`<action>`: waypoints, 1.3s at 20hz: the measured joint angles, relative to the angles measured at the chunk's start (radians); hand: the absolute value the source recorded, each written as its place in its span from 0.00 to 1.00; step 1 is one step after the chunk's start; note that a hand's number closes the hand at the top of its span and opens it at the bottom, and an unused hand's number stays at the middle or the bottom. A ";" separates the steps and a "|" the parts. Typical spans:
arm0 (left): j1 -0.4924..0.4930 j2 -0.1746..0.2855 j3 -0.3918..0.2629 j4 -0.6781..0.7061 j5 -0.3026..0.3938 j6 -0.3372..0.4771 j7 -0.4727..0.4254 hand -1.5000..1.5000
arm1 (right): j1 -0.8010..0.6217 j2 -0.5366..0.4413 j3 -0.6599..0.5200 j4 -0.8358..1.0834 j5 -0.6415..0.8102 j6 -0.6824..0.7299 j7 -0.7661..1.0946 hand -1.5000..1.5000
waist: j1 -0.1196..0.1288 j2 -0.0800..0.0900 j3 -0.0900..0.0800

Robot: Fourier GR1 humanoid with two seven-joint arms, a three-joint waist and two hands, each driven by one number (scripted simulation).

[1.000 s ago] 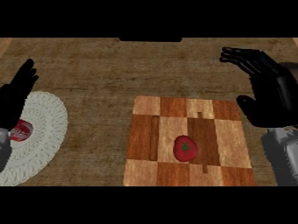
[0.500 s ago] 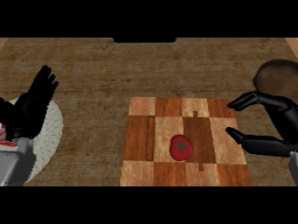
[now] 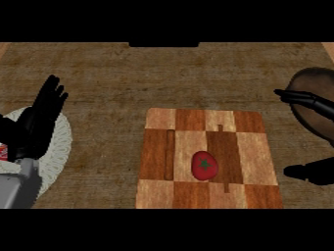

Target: Pick the tomato from the cutting board and place it in the pan

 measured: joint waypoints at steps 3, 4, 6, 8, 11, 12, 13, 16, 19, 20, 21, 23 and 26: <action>0.014 -0.010 -0.007 -0.014 -0.009 0.002 0.003 0.50 | -0.048 -0.018 0.054 -0.038 0.067 0.026 0.073 0.00 | 0.004 0.000 0.000; 0.008 -0.013 -0.009 -0.019 -0.013 0.008 0.013 0.50 | -0.067 -0.030 0.070 -0.048 0.092 0.038 0.098 0.00 | 0.005 0.000 0.000; 0.009 -0.016 -0.015 -0.027 -0.018 0.008 0.020 0.50 | -0.122 -0.041 0.111 -0.059 0.138 0.063 0.164 0.00 | 0.010 0.000 -0.001; 0.004 -0.027 -0.017 -0.027 -0.024 0.013 0.020 0.50 | -0.179 -0.041 0.153 -0.062 0.176 0.096 0.230 0.00 | 0.012 0.001 -0.001; -0.003 -0.038 -0.021 -0.010 -0.033 0.008 0.007 0.50 | -0.264 -0.011 0.237 -0.046 0.233 0.145 0.327 0.00 | 0.014 0.002 -0.001; -0.009 -0.037 -0.018 -0.016 -0.035 0.012 0.019 0.50 | -0.268 -0.015 0.260 -0.049 0.247 0.168 0.343 0.00 | 0.013 0.002 -0.001; -0.007 -0.031 -0.010 -0.015 -0.029 0.004 0.020 0.50 | -0.279 -0.016 0.286 -0.044 0.261 0.195 0.364 0.00 | 0.013 0.002 -0.001; 0.001 -0.020 0.004 -0.016 -0.019 -0.012 0.021 0.50 | -0.320 -0.013 0.358 -0.025 0.275 0.297 0.443 0.00 | 0.016 0.001 -0.002; -0.014 -0.025 0.012 -0.009 -0.023 -0.010 0.030 0.50 | -0.334 0.008 0.413 -0.024 0.293 0.373 0.498 0.00 | 0.009 0.001 -0.001; -0.005 -0.017 0.021 -0.016 -0.019 -0.020 0.032 0.50 | -0.335 0.010 0.415 -0.038 0.290 0.402 0.517 0.00 | 0.008 0.001 -0.001; -0.004 -0.023 0.024 -0.002 -0.022 -0.026 0.017 0.50 | -0.332 0.018 0.421 -0.053 0.296 0.423 0.533 0.00 | 0.005 0.001 -0.001; 0.002 -0.032 0.027 -0.003 -0.030 -0.028 0.013 0.50 | -0.303 0.018 0.427 -0.095 0.318 0.454 0.543 0.00 | 0.002 0.000 0.000; 0.005 -0.049 0.020 0.000 -0.046 -0.025 0.005 0.50 | -0.311 0.044 0.471 -0.136 0.374 0.489 0.600 0.00 | 0.001 0.000 0.000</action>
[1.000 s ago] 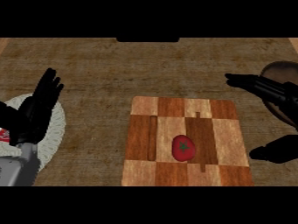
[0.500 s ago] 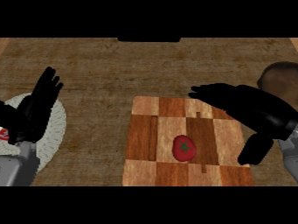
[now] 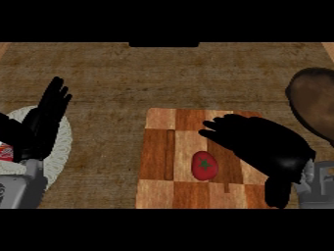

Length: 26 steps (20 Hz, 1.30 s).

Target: Pick the tomato from the cutting board and place it in the pan

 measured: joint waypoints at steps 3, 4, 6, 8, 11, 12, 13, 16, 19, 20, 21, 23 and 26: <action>0.004 0.001 0.015 0.010 0.001 -0.014 -0.009 0.50 | 0.010 0.020 0.037 -0.056 0.066 0.022 0.058 0.00 | -0.002 0.000 0.000; 0.014 0.003 0.018 -0.004 0.000 -0.017 -0.005 0.50 | 0.009 0.031 0.045 -0.065 0.088 0.026 0.072 0.00 | -0.001 0.000 0.000; -0.001 0.000 0.025 -0.003 -0.007 -0.015 0.009 0.50 | 0.017 0.044 0.045 -0.094 0.116 0.047 0.091 0.00 | -0.002 0.000 0.000; 0.000 -0.006 0.032 0.008 -0.010 -0.022 0.002 0.50 | 0.019 0.085 0.042 -0.120 0.124 0.068 0.125 0.00 | -0.003 0.000 0.000; 0.005 -0.015 0.033 -0.021 -0.023 -0.023 0.018 0.50 | 0.017 0.140 0.052 -0.097 0.171 0.069 0.120 0.00 | 0.000 0.000 0.000; 0.014 -0.025 0.028 -0.025 -0.033 -0.018 0.015 0.50 | 0.030 0.165 0.069 -0.107 0.186 0.066 0.138 0.00 | 0.000 0.000 0.000; 0.023 -0.021 0.034 -0.036 -0.028 -0.028 0.019 0.50 | 0.032 0.183 0.086 -0.095 0.209 0.063 0.142 0.00 | 0.001 0.000 0.000; 0.011 -0.023 0.042 -0.049 -0.032 -0.033 0.042 0.50 | 0.054 0.216 0.116 -0.079 0.258 0.067 0.155 0.00 | 0.000 0.000 0.000; 0.014 -0.033 0.049 -0.040 -0.039 -0.041 0.032 0.50 | 0.043 0.252 0.129 -0.025 0.309 0.069 0.160 0.00 | 0.001 0.001 0.001; 0.015 -0.037 0.047 -0.045 -0.046 -0.038 0.038 0.50 | 0.045 0.248 0.127 -0.007 0.327 0.061 0.147 0.00 | 0.001 0.001 0.000; 0.013 -0.042 0.049 -0.033 -0.046 -0.045 0.027 0.50 | 0.037 0.253 0.118 0.010 0.339 0.064 0.140 0.00 | 0.001 0.001 0.001; 0.016 -0.037 0.061 -0.044 -0.049 -0.049 0.037 0.50 | 0.025 0.279 0.114 0.045 0.365 0.061 0.137 0.00 | 0.002 0.001 0.000; 0.017 -0.042 0.072 -0.047 -0.053 -0.060 0.043 0.50 | 0.035 0.310 0.116 0.081 0.406 0.047 0.113 0.00 | 0.001 0.001 0.001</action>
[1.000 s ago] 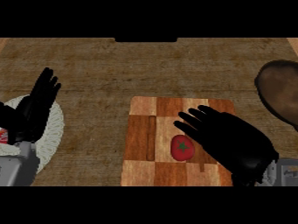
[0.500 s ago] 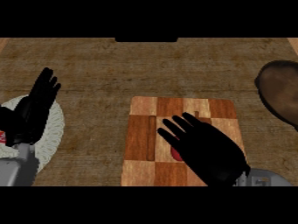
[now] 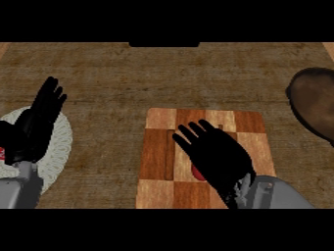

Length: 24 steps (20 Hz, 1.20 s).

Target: Pick the tomato from the cutting board and place it in the pan

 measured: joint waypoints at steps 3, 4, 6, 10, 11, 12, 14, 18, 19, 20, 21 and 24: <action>-0.014 -0.004 0.003 -0.005 -0.008 -0.002 0.024 0.50 | 0.018 -0.014 0.000 0.038 0.036 -0.032 -0.060 0.00 | 0.000 0.000 0.000; -0.019 -0.008 0.010 0.014 -0.008 -0.007 0.010 0.50 | 0.018 -0.009 0.003 0.055 0.049 -0.034 -0.070 0.00 | -0.001 0.000 0.000; -0.022 0.000 0.025 0.020 -0.001 -0.027 0.004 0.50 | 0.018 0.000 0.007 0.097 0.076 -0.050 -0.094 0.00 | 0.000 0.000 0.000; -0.034 -0.016 0.030 0.028 -0.015 -0.027 0.008 0.50 | 0.026 0.017 0.001 0.144 0.126 -0.063 -0.139 0.00 | -0.001 0.000 0.000; -0.030 -0.022 0.029 0.027 -0.021 -0.027 0.002 0.50 | 0.028 0.028 0.004 0.162 0.142 -0.080 -0.150 0.00 | -0.001 0.000 0.000; -0.026 -0.023 0.032 0.031 -0.022 -0.031 0.001 0.50 | 0.028 0.044 0.001 0.172 0.154 -0.084 -0.152 0.00 | -0.001 0.000 0.000; -0.012 -0.031 0.028 0.017 -0.036 -0.028 -0.001 0.50 | 0.043 0.054 -0.006 0.185 0.171 -0.106 -0.174 0.00 | -0.001 0.000 0.000; -0.012 -0.038 0.038 0.016 -0.042 -0.038 -0.005 0.50 | 0.050 0.073 -0.032 0.229 0.198 -0.127 -0.225 0.00 | -0.001 0.000 0.000; -0.009 -0.047 0.032 0.016 -0.050 -0.034 -0.008 0.50 | 0.057 0.074 -0.030 0.253 0.208 -0.145 -0.240 0.00 | -0.001 0.000 0.000; -0.016 -0.047 0.032 0.014 -0.050 -0.035 0.002 0.50 | 0.065 0.084 -0.028 0.278 0.218 -0.166 -0.248 0.00 | -0.001 0.000 0.000; -0.006 -0.044 0.035 -0.002 -0.046 -0.040 0.010 0.50 | 0.057 0.083 -0.037 0.310 0.224 -0.176 -0.267 0.00 | 0.001 0.000 0.000; -0.005 -0.041 0.044 -0.023 -0.041 -0.046 0.030 0.50 | 0.035 0.106 -0.037 0.396 0.252 -0.219 -0.312 1.00 | 0.001 -0.001 -0.001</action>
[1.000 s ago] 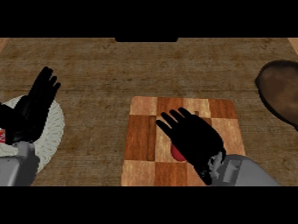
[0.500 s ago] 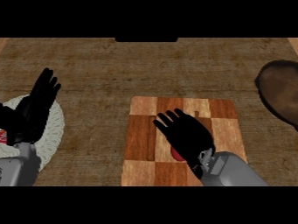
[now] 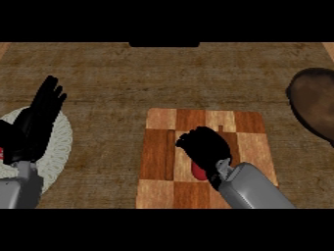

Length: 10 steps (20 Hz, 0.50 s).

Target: Pick the tomato from the cutting board and place it in the pan

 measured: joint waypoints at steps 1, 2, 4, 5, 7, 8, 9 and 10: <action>0.003 -0.004 -0.001 0.002 -0.005 0.001 -0.007 0.50 | 0.003 -0.008 -0.001 -0.010 0.002 -0.002 -0.023 1.00 | -0.001 -0.001 0.000; 0.000 -0.006 0.001 0.000 -0.006 0.004 -0.003 0.50 | 0.000 -0.004 0.004 0.001 0.012 -0.019 -0.039 1.00 | -0.002 -0.002 -0.001; -0.023 -0.011 0.000 0.016 -0.015 0.010 0.007 0.50 | 0.005 -0.004 0.006 -0.002 0.026 -0.041 -0.070 1.00 | -0.004 -0.003 -0.002; -0.022 -0.015 0.000 0.023 -0.016 0.006 0.000 0.50 | 0.014 0.003 0.008 -0.013 0.035 -0.038 -0.070 1.00 | -0.004 -0.003 -0.002; -0.003 -0.014 0.003 0.017 -0.016 -0.007 -0.016 0.50 | -0.005 0.014 -0.008 0.023 0.042 -0.058 -0.106 1.00 | -0.003 -0.004 -0.002; 0.011 -0.017 -0.002 0.003 -0.020 -0.008 -0.013 0.50 | 0.007 0.016 -0.005 0.020 0.054 -0.072 -0.110 1.00 | -0.003 -0.005 -0.002; 0.015 -0.022 0.000 0.012 -0.020 -0.012 -0.027 0.50 | 0.000 0.025 -0.011 0.040 0.061 -0.085 -0.122 1.00 | -0.003 -0.006 -0.003; -0.003 -0.027 0.004 0.036 -0.023 -0.010 -0.039 0.50 | 0.006 0.029 -0.012 0.043 0.069 -0.102 -0.129 1.00 | -0.005 -0.007 -0.004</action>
